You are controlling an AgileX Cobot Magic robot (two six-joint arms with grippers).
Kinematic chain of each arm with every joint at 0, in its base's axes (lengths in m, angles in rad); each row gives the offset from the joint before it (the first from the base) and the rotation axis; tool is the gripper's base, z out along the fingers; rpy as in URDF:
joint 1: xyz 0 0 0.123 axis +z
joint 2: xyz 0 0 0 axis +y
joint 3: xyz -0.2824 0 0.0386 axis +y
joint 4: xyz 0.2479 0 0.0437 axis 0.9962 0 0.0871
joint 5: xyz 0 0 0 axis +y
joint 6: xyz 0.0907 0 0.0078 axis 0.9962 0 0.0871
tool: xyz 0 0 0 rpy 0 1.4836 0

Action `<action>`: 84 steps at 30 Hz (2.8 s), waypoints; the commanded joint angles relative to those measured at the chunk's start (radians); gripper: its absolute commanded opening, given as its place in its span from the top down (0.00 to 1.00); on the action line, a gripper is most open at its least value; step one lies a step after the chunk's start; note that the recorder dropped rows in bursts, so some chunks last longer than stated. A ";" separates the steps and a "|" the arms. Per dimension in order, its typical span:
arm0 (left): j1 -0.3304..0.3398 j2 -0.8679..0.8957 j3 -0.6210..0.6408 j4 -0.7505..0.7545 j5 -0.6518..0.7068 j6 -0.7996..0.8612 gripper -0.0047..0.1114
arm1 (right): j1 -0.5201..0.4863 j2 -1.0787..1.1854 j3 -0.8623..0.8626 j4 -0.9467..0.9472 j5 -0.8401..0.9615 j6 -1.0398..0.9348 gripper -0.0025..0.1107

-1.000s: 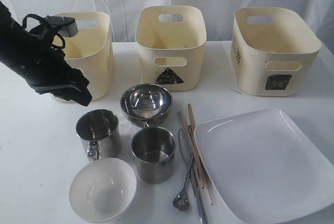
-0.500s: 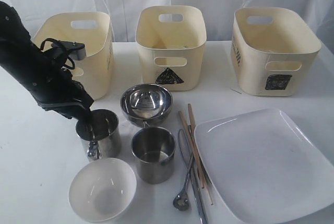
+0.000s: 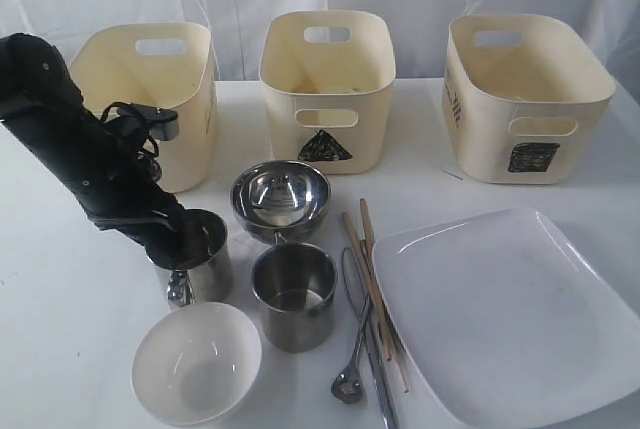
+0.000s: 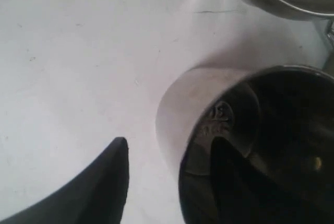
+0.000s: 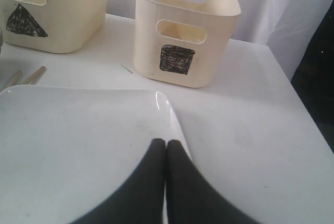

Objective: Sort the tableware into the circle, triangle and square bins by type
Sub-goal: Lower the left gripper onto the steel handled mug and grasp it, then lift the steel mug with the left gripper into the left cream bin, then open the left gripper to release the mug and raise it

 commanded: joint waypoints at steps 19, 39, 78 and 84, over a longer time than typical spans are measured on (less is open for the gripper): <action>-0.040 -0.033 -0.005 -0.013 0.009 0.033 0.96 | -0.004 -0.006 0.005 0.001 -0.008 -0.009 0.98; 0.025 -0.238 -0.407 0.618 -0.133 -0.334 0.96 | -0.004 -0.006 0.005 0.001 -0.008 -0.009 0.98; 0.155 0.253 -0.571 0.413 -0.264 -0.366 0.59 | -0.004 -0.006 0.005 0.001 -0.008 -0.009 0.98; 0.153 0.240 -0.583 0.349 -0.219 -0.366 0.57 | -0.004 -0.006 0.005 0.001 -0.008 -0.009 0.98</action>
